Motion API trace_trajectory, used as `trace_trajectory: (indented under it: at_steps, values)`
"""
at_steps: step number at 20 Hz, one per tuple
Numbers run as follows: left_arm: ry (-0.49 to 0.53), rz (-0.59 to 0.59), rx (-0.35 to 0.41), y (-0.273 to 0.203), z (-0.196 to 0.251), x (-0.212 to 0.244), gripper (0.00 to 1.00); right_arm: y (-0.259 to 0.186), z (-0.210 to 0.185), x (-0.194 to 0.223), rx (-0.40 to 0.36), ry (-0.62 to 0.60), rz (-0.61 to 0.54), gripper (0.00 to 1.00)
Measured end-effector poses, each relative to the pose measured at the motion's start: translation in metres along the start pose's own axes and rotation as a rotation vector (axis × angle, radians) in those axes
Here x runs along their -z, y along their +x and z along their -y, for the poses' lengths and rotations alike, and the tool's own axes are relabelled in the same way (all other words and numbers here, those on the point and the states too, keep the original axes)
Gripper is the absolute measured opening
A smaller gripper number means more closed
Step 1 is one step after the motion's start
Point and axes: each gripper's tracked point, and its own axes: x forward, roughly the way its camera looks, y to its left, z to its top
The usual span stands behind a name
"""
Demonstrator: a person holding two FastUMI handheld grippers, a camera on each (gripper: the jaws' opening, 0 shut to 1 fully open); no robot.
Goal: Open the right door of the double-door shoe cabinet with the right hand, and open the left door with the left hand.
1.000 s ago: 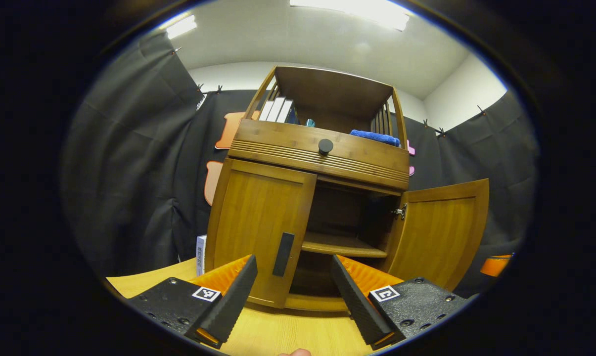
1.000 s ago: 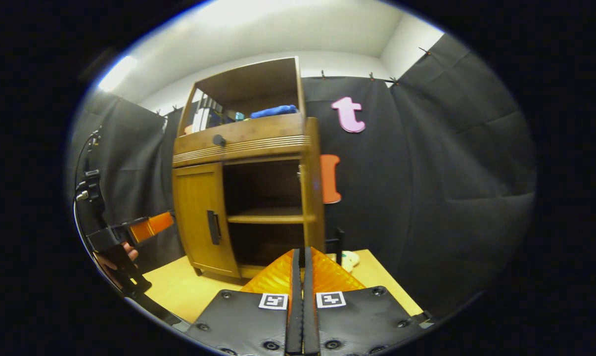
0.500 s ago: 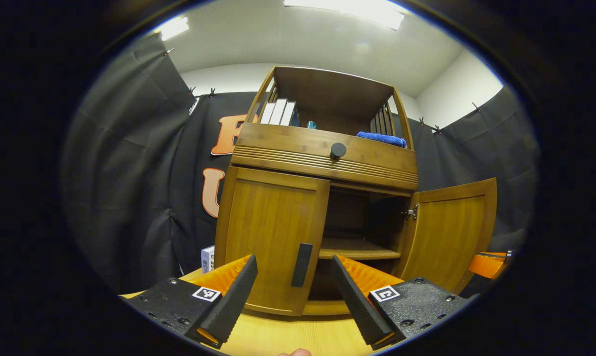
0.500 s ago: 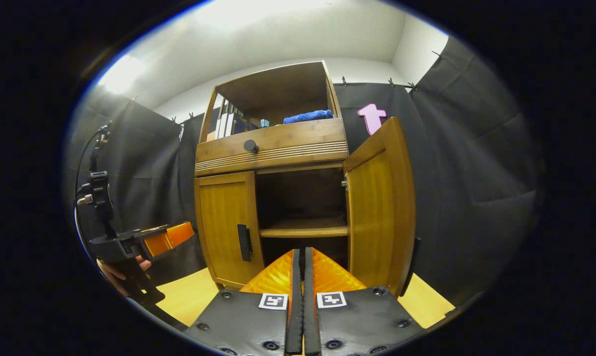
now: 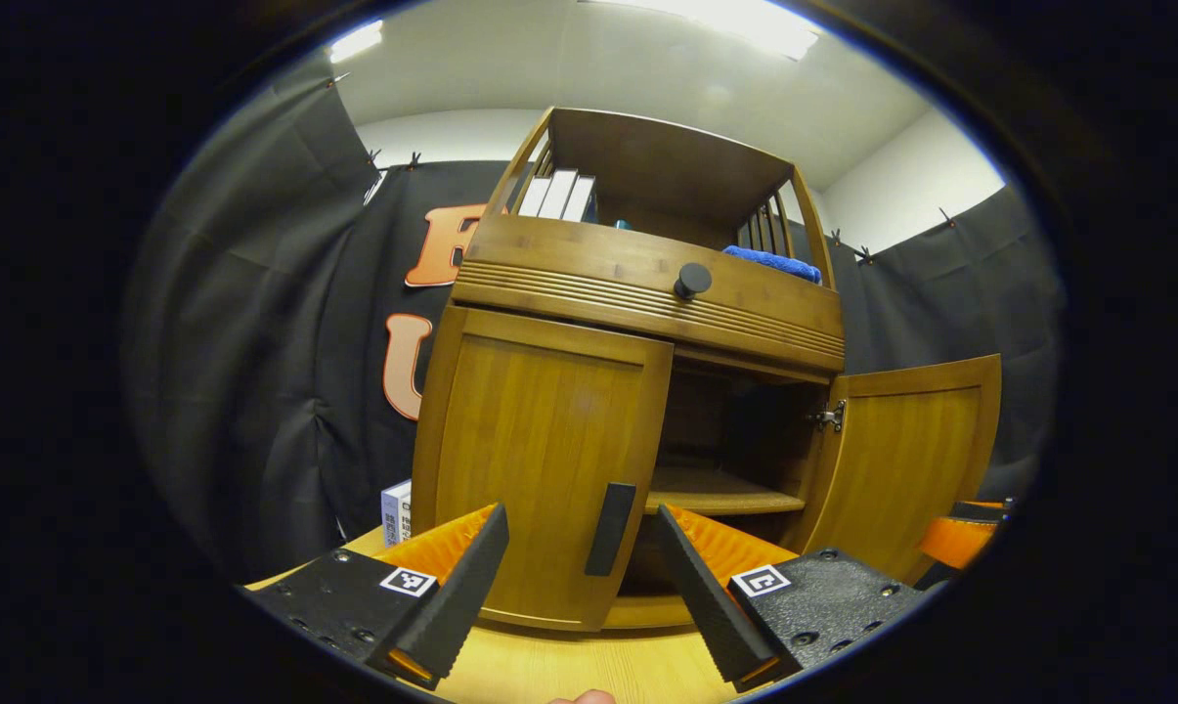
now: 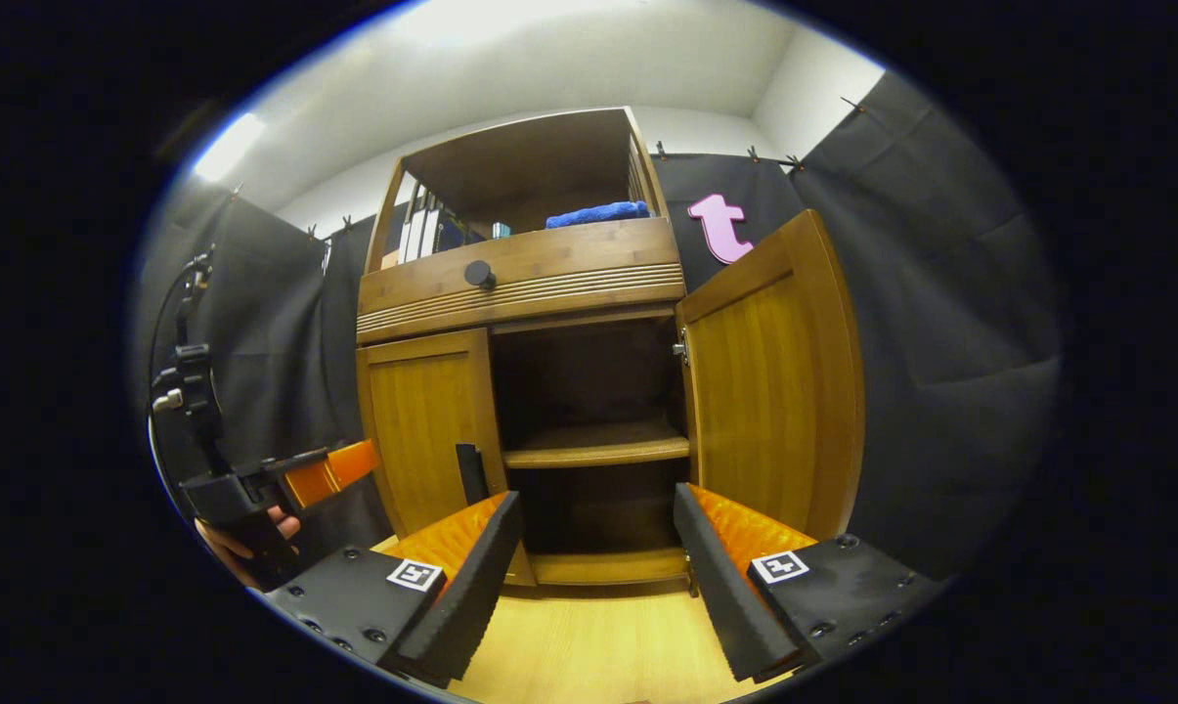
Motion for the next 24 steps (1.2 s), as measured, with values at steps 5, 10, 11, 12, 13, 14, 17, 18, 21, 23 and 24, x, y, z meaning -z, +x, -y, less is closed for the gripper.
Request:
trace_trajectory:
  at_steps: [5,10,11,12,13,14,17,18,21,23,24]
  values:
    - [0.050,-0.053,0.002,0.042,0.004,0.034,0.95,-0.007,0.004,0.004,-0.020,0.010,-0.021,0.99]
    - [0.083,-0.125,0.049,0.089,0.020,0.087,0.95,-0.016,0.000,0.000,-0.048,-0.020,-0.021,1.00]
    - [0.083,-0.122,0.048,0.096,0.020,0.092,0.95,-0.019,-0.002,-0.002,-0.055,-0.023,-0.017,1.00]
    - [0.091,-0.123,0.044,0.106,0.019,0.096,0.95,-0.022,-0.002,-0.003,-0.056,-0.023,-0.014,1.00]
    - [0.106,-0.133,0.038,0.115,0.018,0.101,0.95,-0.024,-0.002,-0.002,-0.056,-0.020,-0.014,1.00]
    - [0.123,-0.142,0.036,0.126,0.018,0.108,0.92,-0.025,-0.002,-0.002,-0.055,-0.017,-0.016,1.00]
    - [0.152,-0.149,0.029,0.144,0.018,0.120,0.99,-0.031,0.001,0.000,-0.039,-0.010,-0.020,0.98]
    - [0.156,-0.146,0.028,0.148,0.018,0.122,0.92,-0.032,0.004,0.000,-0.033,-0.008,-0.019,0.97]
    - [0.166,-0.150,0.025,0.161,0.020,0.127,0.92,-0.033,0.012,0.000,-0.013,0.003,-0.015,1.00]
    - [0.175,-0.159,0.018,0.163,0.019,0.131,0.92,-0.033,0.018,-0.001,-0.002,0.014,-0.013,0.98]
    - [0.172,-0.147,0.020,0.163,0.020,0.129,0.93,-0.033,0.020,-0.002,0.003,0.016,-0.012,0.98]
